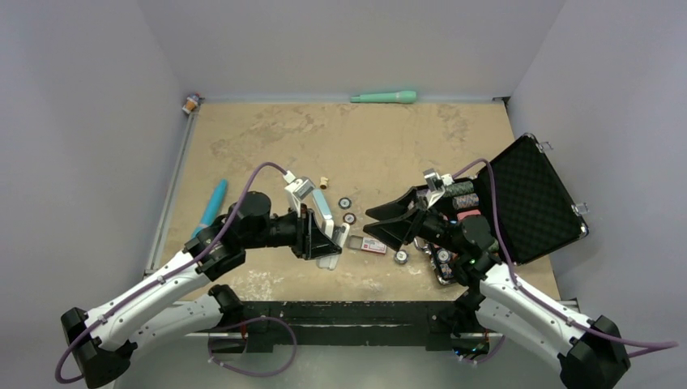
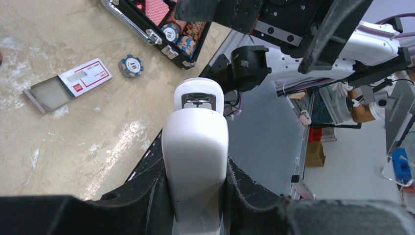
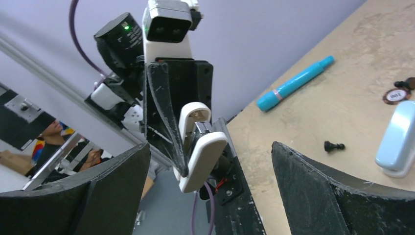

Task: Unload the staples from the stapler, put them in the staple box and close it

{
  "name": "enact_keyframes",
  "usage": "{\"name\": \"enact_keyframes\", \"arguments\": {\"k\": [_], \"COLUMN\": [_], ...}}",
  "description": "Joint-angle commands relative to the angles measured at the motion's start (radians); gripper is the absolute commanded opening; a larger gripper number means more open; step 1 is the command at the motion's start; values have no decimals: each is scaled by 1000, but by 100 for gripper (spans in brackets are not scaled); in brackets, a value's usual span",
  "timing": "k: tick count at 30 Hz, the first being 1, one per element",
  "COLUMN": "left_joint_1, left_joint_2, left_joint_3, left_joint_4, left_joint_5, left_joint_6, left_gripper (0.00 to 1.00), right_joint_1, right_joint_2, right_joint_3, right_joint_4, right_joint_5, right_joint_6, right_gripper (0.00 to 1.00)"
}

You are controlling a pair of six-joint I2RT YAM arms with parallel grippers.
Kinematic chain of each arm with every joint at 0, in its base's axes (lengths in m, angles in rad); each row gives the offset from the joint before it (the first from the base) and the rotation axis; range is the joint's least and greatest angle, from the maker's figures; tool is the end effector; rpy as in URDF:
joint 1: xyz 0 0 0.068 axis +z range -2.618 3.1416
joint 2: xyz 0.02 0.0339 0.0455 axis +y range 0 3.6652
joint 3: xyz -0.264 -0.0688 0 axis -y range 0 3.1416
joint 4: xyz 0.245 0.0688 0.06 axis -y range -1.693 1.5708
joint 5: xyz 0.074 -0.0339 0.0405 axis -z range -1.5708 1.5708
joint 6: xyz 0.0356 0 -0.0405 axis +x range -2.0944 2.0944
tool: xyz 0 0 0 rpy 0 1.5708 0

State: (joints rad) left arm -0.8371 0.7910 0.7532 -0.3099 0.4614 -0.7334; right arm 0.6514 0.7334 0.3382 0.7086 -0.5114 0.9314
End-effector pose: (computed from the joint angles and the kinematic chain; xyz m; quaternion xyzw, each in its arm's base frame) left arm 0.1094 -0.1450 0.3158 0.1724 0.7892 -0.5276 0.2629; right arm 0.1270 0.1188 0.2837 -0.1232 0.5920 0.6612 0.4442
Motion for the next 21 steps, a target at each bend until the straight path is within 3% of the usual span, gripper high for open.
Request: {"name": "enact_keyframes", "arguments": {"k": [1, 21], "left_joint_1": [16, 29], "left_joint_2": [-20, 0], "left_joint_3": [31, -4], "left_joint_4": [127, 397], "left_joint_5": [38, 126], "left_joint_6": [-51, -192], "left_gripper": [0, 0], "right_joint_1": [39, 155], "right_joint_2": [30, 201], "right_joint_3": [78, 205], "right_joint_4": [122, 160], "right_joint_5": [-44, -45], "right_joint_6": [-2, -73], "right_gripper": [99, 96]}}
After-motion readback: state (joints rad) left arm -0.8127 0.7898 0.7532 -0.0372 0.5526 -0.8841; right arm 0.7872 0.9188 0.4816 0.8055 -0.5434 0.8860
